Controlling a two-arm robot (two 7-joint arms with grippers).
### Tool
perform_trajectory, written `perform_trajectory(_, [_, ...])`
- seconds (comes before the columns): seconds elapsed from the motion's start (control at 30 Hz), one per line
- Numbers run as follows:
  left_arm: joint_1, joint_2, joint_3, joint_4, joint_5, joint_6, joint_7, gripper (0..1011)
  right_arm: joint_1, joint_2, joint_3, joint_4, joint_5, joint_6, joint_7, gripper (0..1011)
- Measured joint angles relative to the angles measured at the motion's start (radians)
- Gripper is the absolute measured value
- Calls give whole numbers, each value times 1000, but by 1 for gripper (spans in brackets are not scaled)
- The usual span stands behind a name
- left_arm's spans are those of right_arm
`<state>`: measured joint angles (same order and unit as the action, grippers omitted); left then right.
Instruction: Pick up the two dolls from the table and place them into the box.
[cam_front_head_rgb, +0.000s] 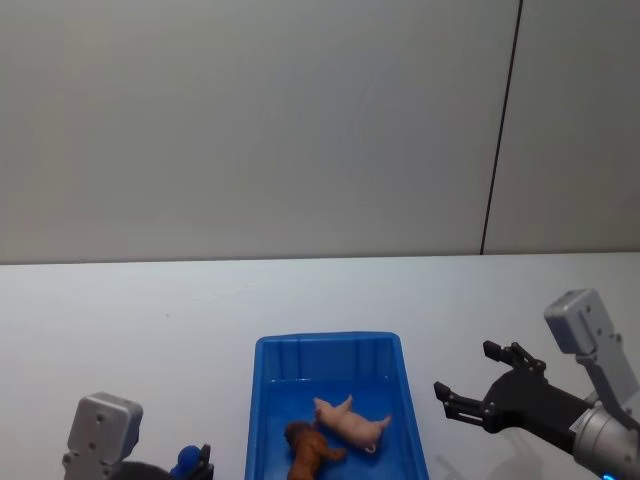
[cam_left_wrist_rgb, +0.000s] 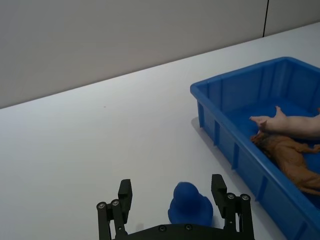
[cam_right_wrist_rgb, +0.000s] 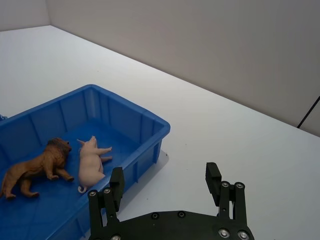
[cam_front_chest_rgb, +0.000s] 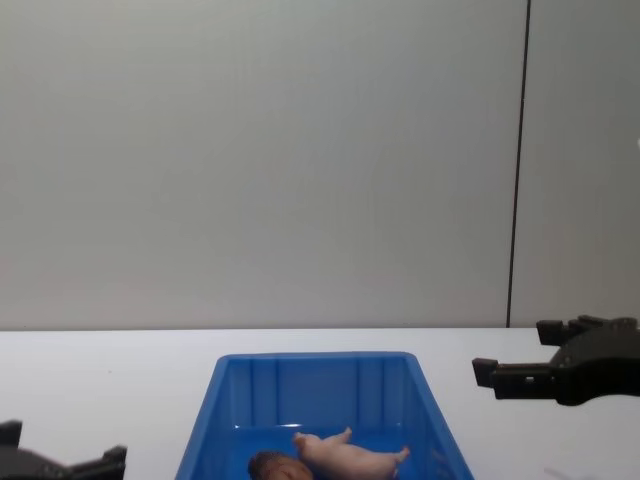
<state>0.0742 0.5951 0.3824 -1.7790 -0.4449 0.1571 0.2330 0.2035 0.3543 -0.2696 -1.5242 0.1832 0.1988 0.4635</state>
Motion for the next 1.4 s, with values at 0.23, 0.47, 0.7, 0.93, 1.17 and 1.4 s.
perform_trajectory(0.23, [8,5,-8,37,-17,-14,-41,1001,0,0,0,0,0,0,0,1001])
perform_trajectory(0.47, [5,5,-16,80,-27,-39,-98,1001,0,0,0,0,0,0,0,1001])
perform_trajectory(0.7, [-4,2,-22,121,-28,-74,-165,1001,0,0,0,0,0,0,0,1001])
perform_trajectory(0.93, [-21,-4,-28,164,-22,-102,-235,1001,0,0,0,0,0,0,0,1001])
perform_trajectory(1.17, [-39,-13,-31,205,-5,-110,-293,945,0,0,0,0,0,0,0,1001])
perform_trajectory(1.4, [-55,-22,-33,240,11,-108,-334,764,0,0,0,0,0,0,0,1001])
